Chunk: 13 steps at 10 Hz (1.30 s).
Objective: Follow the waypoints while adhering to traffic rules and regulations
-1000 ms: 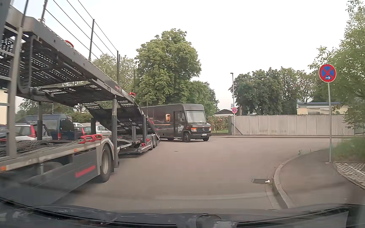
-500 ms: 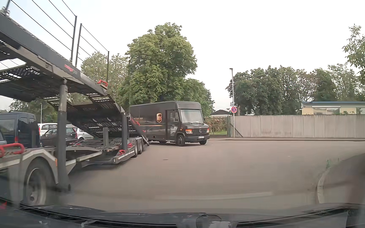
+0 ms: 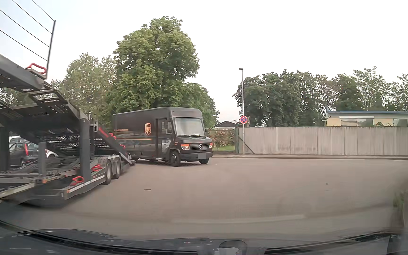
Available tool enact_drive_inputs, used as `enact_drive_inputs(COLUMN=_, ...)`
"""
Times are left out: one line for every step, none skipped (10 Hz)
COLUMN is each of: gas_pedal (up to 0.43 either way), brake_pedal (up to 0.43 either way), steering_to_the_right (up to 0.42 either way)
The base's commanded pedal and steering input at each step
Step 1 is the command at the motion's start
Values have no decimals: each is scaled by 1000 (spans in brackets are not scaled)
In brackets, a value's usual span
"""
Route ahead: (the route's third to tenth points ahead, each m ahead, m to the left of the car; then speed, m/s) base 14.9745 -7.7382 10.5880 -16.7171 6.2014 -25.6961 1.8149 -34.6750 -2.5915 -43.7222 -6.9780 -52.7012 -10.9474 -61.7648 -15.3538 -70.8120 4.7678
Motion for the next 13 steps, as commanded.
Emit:
enact_drive_inputs(gas_pedal=0, brake_pedal=116, steering_to_the_right=230)
enact_drive_inputs(gas_pedal=0, brake_pedal=110, steering_to_the_right=253)
enact_drive_inputs(gas_pedal=0, brake_pedal=79, steering_to_the_right=273)
enact_drive_inputs(gas_pedal=0, brake_pedal=79, steering_to_the_right=306)
enact_drive_inputs(gas_pedal=0, brake_pedal=79, steering_to_the_right=338)
enact_drive_inputs(gas_pedal=0, brake_pedal=85, steering_to_the_right=357)
enact_drive_inputs(gas_pedal=0, brake_pedal=85, steering_to_the_right=360)
enact_drive_inputs(gas_pedal=0, brake_pedal=85, steering_to_the_right=360)
enact_drive_inputs(gas_pedal=0, brake_pedal=79, steering_to_the_right=365)
enact_drive_inputs(gas_pedal=0, brake_pedal=85, steering_to_the_right=373)
enact_drive_inputs(gas_pedal=0, brake_pedal=85, steering_to_the_right=377)
enact_drive_inputs(gas_pedal=0, brake_pedal=85, steering_to_the_right=377)
enact_drive_inputs(gas_pedal=0, brake_pedal=79, steering_to_the_right=377)
